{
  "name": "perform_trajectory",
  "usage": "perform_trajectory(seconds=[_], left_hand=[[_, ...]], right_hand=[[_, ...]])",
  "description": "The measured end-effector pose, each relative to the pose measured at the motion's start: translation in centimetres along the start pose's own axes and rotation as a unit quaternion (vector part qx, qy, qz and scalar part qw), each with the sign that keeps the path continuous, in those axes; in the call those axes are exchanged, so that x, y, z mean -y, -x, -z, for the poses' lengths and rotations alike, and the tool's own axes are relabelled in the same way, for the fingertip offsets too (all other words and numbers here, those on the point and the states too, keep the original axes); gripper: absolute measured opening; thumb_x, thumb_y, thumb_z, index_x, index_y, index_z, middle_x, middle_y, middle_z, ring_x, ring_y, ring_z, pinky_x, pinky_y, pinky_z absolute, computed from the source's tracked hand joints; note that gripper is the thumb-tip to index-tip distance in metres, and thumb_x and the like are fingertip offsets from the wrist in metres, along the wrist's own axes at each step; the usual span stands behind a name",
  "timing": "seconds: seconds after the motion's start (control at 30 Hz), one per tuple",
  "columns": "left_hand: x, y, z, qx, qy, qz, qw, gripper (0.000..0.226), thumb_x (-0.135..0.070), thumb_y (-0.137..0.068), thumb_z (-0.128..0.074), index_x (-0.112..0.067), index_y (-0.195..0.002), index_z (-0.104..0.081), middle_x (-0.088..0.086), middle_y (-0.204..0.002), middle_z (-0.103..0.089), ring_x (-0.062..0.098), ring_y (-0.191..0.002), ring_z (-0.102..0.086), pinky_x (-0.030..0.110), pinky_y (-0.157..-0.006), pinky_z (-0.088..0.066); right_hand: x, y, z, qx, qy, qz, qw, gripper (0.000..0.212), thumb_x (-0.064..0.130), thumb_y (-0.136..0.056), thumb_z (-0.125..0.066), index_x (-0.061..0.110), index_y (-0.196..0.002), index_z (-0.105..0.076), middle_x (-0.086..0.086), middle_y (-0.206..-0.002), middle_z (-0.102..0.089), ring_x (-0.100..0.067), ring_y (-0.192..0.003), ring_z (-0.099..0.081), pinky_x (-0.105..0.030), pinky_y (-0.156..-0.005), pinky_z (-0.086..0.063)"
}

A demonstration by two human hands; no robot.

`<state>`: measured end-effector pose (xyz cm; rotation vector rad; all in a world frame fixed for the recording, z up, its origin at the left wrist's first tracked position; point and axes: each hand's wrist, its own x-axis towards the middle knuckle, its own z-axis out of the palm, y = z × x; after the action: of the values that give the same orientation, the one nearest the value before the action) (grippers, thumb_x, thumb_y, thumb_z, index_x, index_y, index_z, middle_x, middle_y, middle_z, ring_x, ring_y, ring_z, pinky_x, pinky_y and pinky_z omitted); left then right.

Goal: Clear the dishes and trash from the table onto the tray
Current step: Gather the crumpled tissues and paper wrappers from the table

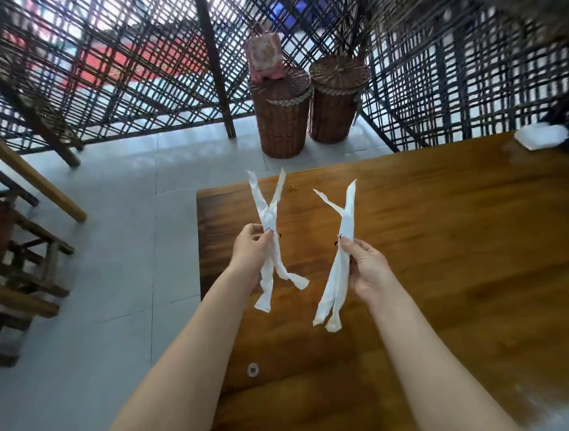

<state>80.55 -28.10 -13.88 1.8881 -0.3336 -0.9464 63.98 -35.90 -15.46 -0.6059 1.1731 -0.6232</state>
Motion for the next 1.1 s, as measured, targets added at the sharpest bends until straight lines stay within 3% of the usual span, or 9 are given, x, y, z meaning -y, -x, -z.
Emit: perform_trajectory(seconds=[0.13,0.2,0.3,0.43,0.6,0.73,0.93,1.1], left_hand=[[-1.6,4.2,-3.2,0.049,0.012,-0.027,0.998,0.018,-0.027,-0.096,-0.055,-0.017,-0.111,-0.055,-0.002,-0.105,-0.062,0.013,-0.088,-0.059,0.027,-0.072,-0.05],[-2.1,5.9,-4.9,0.082,0.016,-0.039,0.996,0.017,-0.026,-0.095,-0.057,-0.017,-0.109,-0.056,-0.001,-0.106,-0.063,0.013,-0.089,-0.06,0.028,-0.076,-0.051],[-2.6,8.5,-7.6,0.138,0.0,-0.049,0.989,0.021,-0.024,-0.095,-0.059,-0.015,-0.113,-0.056,-0.002,-0.104,-0.063,0.01,-0.091,-0.06,0.026,-0.079,-0.048],[-3.0,12.1,-11.5,0.18,-0.03,-0.064,0.981,0.029,-0.022,-0.094,-0.06,-0.014,-0.121,-0.055,0.0,-0.113,-0.062,0.016,-0.102,-0.059,0.028,-0.084,-0.048],[-2.5,16.9,-16.0,0.232,-0.042,-0.055,0.97,0.034,-0.022,-0.093,-0.061,-0.011,-0.126,-0.059,0.003,-0.117,-0.064,0.021,-0.107,-0.061,0.04,-0.1,-0.048],[-1.7,20.5,-18.7,0.256,-0.072,-0.058,0.962,0.032,-0.024,-0.092,-0.062,-0.012,-0.122,-0.063,0.005,-0.118,-0.063,0.024,-0.109,-0.06,0.043,-0.101,-0.047],[-0.4,27.7,-24.0,0.282,-0.104,-0.06,0.952,0.033,-0.025,-0.092,-0.062,-0.014,-0.124,-0.062,0.002,-0.118,-0.06,0.022,-0.108,-0.057,0.037,-0.098,-0.046],[1.4,33.5,-28.9,0.327,-0.111,-0.059,0.936,0.024,-0.024,-0.093,-0.061,-0.014,-0.115,-0.064,0.004,-0.112,-0.062,0.024,-0.104,-0.059,0.037,-0.096,-0.048]], right_hand=[[1.5,2.9,3.6,-0.029,-0.019,0.032,0.999,0.021,0.016,-0.087,-0.068,0.012,-0.107,-0.062,-0.01,-0.102,-0.064,-0.026,-0.094,-0.062,-0.044,-0.085,-0.055],[2.1,4.4,5.5,-0.058,-0.027,0.055,0.996,0.021,0.018,-0.087,-0.067,0.013,-0.107,-0.062,-0.009,-0.103,-0.065,-0.027,-0.096,-0.063,-0.045,-0.089,-0.054],[2.7,6.5,8.6,-0.097,-0.042,0.076,0.992,0.013,0.02,-0.087,-0.068,0.017,-0.098,-0.063,-0.007,-0.1,-0.067,-0.026,-0.093,-0.065,-0.042,-0.082,-0.055],[3.5,9.5,13.2,-0.143,-0.064,0.099,0.983,0.018,0.022,-0.088,-0.067,0.016,-0.104,-0.062,-0.006,-0.098,-0.067,-0.024,-0.089,-0.065,-0.044,-0.084,-0.054],[3.4,13.3,19.8,-0.194,-0.078,0.123,0.97,0.02,0.026,-0.088,-0.067,0.016,-0.104,-0.063,-0.005,-0.099,-0.068,-0.026,-0.092,-0.066,-0.046,-0.089,-0.054],[3.0,16.0,24.7,-0.209,-0.09,0.134,0.965,0.012,0.023,-0.089,-0.067,0.012,-0.094,-0.064,-0.008,-0.094,-0.067,-0.023,-0.086,-0.065,-0.04,-0.077,-0.056],[2.3,20.5,33.1,-0.241,-0.087,0.132,0.957,0.026,0.031,-0.086,-0.069,0.012,-0.104,-0.065,-0.008,-0.097,-0.068,-0.026,-0.088,-0.066,-0.041,-0.077,-0.057],[1.1,23.9,39.9,-0.283,-0.142,0.151,0.937,0.022,0.02,-0.086,-0.07,0.005,-0.101,-0.066,-0.009,-0.091,-0.067,-0.024,-0.078,-0.064,-0.033,-0.067,-0.052]])
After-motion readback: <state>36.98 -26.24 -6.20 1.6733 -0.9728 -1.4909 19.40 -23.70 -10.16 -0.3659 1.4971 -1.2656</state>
